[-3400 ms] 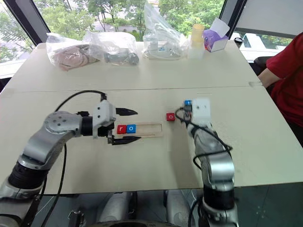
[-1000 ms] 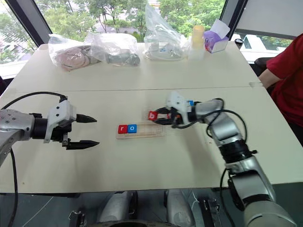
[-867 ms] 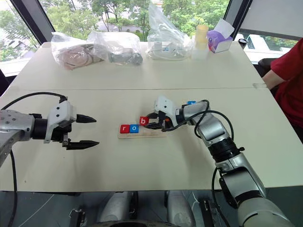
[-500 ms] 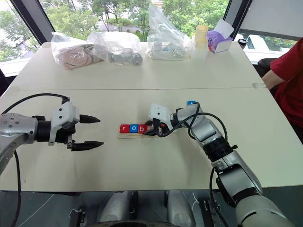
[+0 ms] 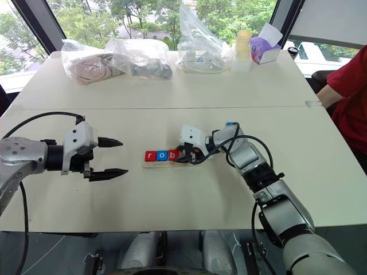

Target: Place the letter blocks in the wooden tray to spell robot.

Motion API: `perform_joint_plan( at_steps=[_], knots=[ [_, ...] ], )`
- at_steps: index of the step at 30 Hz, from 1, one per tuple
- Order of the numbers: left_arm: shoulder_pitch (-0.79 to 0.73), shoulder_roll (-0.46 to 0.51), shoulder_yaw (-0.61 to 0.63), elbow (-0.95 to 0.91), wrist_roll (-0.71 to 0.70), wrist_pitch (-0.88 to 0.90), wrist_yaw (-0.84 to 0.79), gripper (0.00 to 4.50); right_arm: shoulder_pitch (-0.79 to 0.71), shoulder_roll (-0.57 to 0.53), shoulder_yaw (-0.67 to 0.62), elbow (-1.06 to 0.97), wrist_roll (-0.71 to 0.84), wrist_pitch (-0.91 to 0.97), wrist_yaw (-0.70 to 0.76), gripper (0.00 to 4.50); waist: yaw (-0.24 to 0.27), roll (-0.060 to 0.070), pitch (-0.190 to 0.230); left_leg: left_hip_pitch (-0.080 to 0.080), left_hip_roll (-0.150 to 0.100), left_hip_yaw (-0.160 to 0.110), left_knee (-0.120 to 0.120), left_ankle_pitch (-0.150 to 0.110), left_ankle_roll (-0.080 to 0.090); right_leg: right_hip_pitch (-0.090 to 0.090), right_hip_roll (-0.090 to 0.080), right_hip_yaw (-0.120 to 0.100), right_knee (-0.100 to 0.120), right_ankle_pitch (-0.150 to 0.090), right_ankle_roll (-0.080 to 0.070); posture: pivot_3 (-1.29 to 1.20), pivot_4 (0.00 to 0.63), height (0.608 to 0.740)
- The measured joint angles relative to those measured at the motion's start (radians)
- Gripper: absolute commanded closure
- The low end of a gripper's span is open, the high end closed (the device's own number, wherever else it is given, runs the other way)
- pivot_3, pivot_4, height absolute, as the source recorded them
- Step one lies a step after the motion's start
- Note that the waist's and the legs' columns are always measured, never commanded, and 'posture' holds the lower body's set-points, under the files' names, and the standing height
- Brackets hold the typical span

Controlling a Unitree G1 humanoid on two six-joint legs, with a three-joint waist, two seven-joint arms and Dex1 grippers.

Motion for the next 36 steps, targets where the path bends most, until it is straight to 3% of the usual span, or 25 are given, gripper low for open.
perform_joint_plan(
  at_steps=[8, 14, 15, 22, 25, 30, 36],
  knots=[
    [0.000, -0.004, -0.005, -0.001, 0.005, -0.002, 0.005, 0.00, -0.005, 0.015, 0.000, 0.013, -0.006, -0.006, 0.000, 3.39, 0.000, 0.000, 0.000, 0.000, 0.000, 0.000, 0.000, 0.000, 0.000, 0.000, 0.000, 0.000, 0.000, 0.000, 0.000, 0.00, 0.150, 0.740],
    [0.000, -0.010, -0.019, 0.000, 0.012, -0.002, 0.008, 0.00, -0.005, 0.024, 0.000, 0.014, -0.011, -0.008, -0.005, 0.36, 0.000, 0.000, 0.000, 0.000, 0.000, 0.000, 0.000, 0.000, 0.000, 0.000, 0.000, 0.000, 0.000, 0.000, 0.000, 0.00, 0.150, 0.740],
    [0.000, -0.010, -0.019, 0.000, 0.013, -0.002, 0.008, 0.00, -0.005, 0.024, 0.000, 0.014, -0.012, -0.011, -0.007, 0.03, 0.000, 0.000, 0.000, 0.000, 0.000, 0.000, 0.000, 0.000, 0.000, 0.000, 0.000, 0.000, 0.000, 0.000, 0.000, 0.00, 0.150, 0.740],
    [0.000, -0.018, -0.019, -0.002, 0.015, -0.003, 0.014, 0.00, -0.005, 0.012, -0.044, -0.021, -0.001, 0.011, -0.031, 0.03, 0.001, 0.000, 0.000, 0.000, 0.000, 0.000, 0.000, 0.000, 0.000, 0.000, 0.000, 0.000, 0.000, 0.000, 0.000, 0.00, 0.150, 0.740],
    [-0.024, -0.044, -0.019, -0.015, -0.002, 0.008, 0.033, 0.00, 0.011, 0.006, -0.142, -0.124, 0.042, 0.125, -0.101, 0.03, 0.004, 0.000, 0.000, 0.000, 0.000, -0.001, 0.000, 0.000, 0.000, 0.000, -0.001, 0.000, 0.000, 0.000, 0.000, 0.00, 0.150, 0.740],
    [-0.098, -0.135, -0.038, -0.053, -0.035, 0.027, 0.079, 0.00, 0.130, 0.061, -0.435, -0.409, 0.088, 0.506, -0.451, 0.03, 0.011, -0.001, -0.001, 0.000, -0.001, -0.003, 0.000, 0.000, 0.000, 0.002, -0.002, -0.001, 0.000, 0.000, 0.000, 0.00, 0.150, 0.740],
    [-0.224, -0.259, -0.169, 0.041, 0.032, -0.037, 0.106, 0.00, 0.325, 0.278, -0.512, -0.659, 0.034, 0.843, -0.808, 0.03, -0.003, -0.001, -0.001, 0.000, -0.002, -0.001, 0.000, 0.000, -0.001, -0.001, 0.002, 0.001, 0.003, 0.001, -0.001, 0.00, 0.150, 0.740]
  ],
)
